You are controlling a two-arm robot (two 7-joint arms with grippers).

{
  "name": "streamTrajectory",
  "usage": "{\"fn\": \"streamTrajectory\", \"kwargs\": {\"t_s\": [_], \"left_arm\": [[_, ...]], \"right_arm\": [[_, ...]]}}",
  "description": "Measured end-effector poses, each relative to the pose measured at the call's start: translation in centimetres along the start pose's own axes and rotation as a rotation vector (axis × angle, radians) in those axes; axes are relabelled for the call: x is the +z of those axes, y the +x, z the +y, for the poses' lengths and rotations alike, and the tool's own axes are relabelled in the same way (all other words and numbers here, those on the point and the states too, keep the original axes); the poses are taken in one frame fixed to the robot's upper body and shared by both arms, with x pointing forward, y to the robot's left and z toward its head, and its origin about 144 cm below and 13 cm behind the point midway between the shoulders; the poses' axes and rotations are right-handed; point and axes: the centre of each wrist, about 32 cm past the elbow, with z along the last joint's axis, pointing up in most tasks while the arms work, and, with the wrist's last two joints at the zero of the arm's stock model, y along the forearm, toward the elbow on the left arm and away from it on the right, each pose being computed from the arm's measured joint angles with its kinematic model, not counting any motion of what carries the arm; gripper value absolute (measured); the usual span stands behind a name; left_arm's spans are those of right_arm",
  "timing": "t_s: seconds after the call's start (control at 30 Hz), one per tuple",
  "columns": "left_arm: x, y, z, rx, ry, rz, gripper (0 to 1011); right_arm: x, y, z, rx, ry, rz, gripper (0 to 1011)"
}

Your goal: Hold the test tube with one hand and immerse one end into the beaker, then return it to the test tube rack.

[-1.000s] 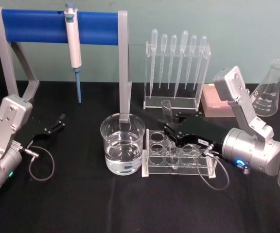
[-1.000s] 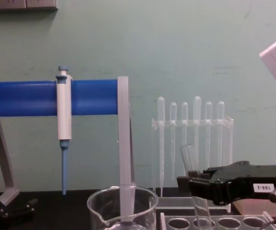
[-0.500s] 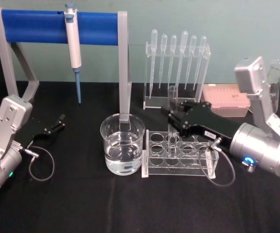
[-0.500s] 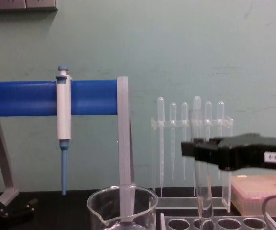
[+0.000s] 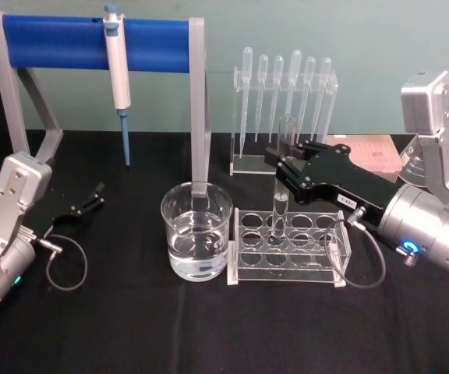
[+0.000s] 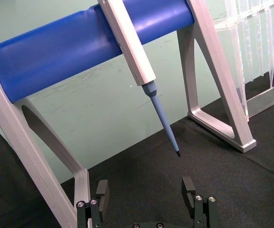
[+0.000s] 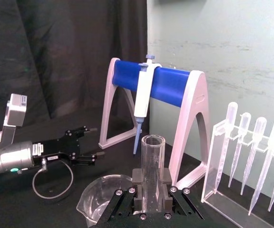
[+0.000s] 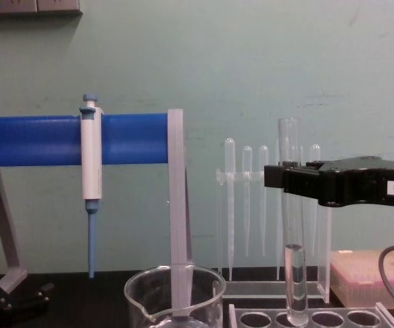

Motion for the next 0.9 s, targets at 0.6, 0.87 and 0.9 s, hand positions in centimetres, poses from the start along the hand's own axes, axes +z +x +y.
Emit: {"fn": "streamTrajectory", "kwargs": {"t_s": [0.6, 0.87, 0.9], "left_arm": [[0.00, 0.00, 0.00, 0.000, 0.000, 0.000, 1000], [0.00, 0.00, 0.00, 0.000, 0.000, 0.000, 1000], [0.00, 0.00, 0.00, 0.000, 0.000, 0.000, 1000]], "right_arm": [[0.00, -0.01, 0.03, 0.000, 0.000, -0.002, 225], [-0.01, 0.01, 0.04, 0.001, -0.001, -0.001, 225], [-0.02, 0.01, 0.04, 0.001, -0.001, -0.001, 225]]}}
